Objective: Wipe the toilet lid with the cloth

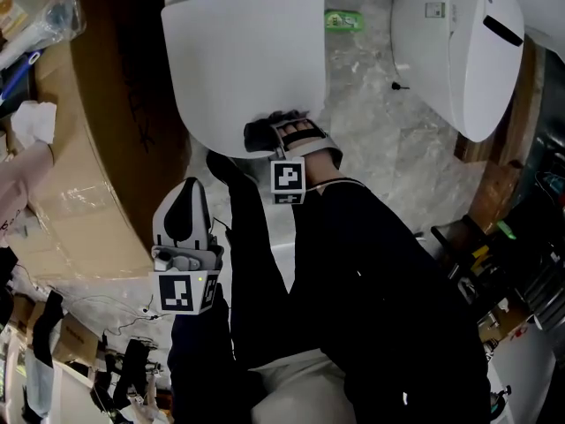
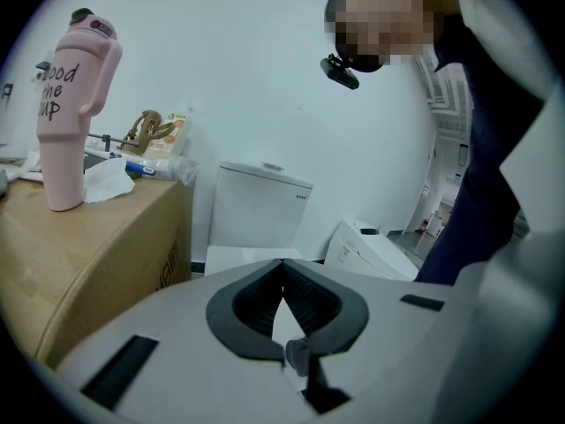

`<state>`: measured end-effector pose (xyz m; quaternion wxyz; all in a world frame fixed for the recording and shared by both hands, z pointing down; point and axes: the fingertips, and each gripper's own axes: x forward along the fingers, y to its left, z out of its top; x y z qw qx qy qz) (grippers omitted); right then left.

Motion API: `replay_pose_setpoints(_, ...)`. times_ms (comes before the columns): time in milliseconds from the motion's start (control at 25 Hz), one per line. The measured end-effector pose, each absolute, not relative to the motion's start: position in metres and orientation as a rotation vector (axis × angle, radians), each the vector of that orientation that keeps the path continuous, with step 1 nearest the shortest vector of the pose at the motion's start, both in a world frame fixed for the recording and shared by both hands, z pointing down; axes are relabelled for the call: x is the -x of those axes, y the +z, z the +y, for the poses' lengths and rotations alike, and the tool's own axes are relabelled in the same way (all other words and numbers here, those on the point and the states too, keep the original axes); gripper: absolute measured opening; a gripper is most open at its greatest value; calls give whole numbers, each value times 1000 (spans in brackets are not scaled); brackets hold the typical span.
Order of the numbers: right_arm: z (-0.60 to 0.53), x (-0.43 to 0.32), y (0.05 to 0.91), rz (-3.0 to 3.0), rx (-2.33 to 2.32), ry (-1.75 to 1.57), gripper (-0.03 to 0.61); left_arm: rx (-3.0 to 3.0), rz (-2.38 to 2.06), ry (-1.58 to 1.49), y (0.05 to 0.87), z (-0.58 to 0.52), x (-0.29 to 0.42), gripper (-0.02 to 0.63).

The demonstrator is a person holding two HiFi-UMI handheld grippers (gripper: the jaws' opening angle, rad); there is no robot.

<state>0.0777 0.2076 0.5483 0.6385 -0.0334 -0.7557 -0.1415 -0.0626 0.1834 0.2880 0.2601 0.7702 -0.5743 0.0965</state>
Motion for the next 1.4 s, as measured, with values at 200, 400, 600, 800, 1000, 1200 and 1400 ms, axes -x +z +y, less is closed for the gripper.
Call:
replay_pose_setpoints(200, 232, -81, 550, -1724, 86, -294, 74, -2107, -1545, 253, 286, 189, 60, 12)
replay_pose_setpoints(400, 236, -82, 550, -1721, 91, -284, 74, -2107, -1540, 260, 287, 195, 60, 12)
replay_pose_setpoints(600, 235, -82, 549, -1722, 119, -267, 74, -2093, -1548, 259, 288, 198, 62, 12)
replay_pose_setpoints(800, 216, -74, 539, -1746, 105, -296, 74, -2087, -1553, 251, 286, 195, 65, 12)
replay_pose_setpoints(1000, 149, -53, 521, -1778, 20, -322, 74, -2057, -1573, 261, 290, 191, 73, 12)
replay_pose_setpoints(1200, 62, -28, 497, -1803, -66, -396, 74, -2015, -1608, 253, 291, 185, 81, 14)
replay_pose_setpoints(1400, -10, -8, 487, -1789, -90, -448, 74, -1962, -1654, 260, 291, 176, 93, 14)
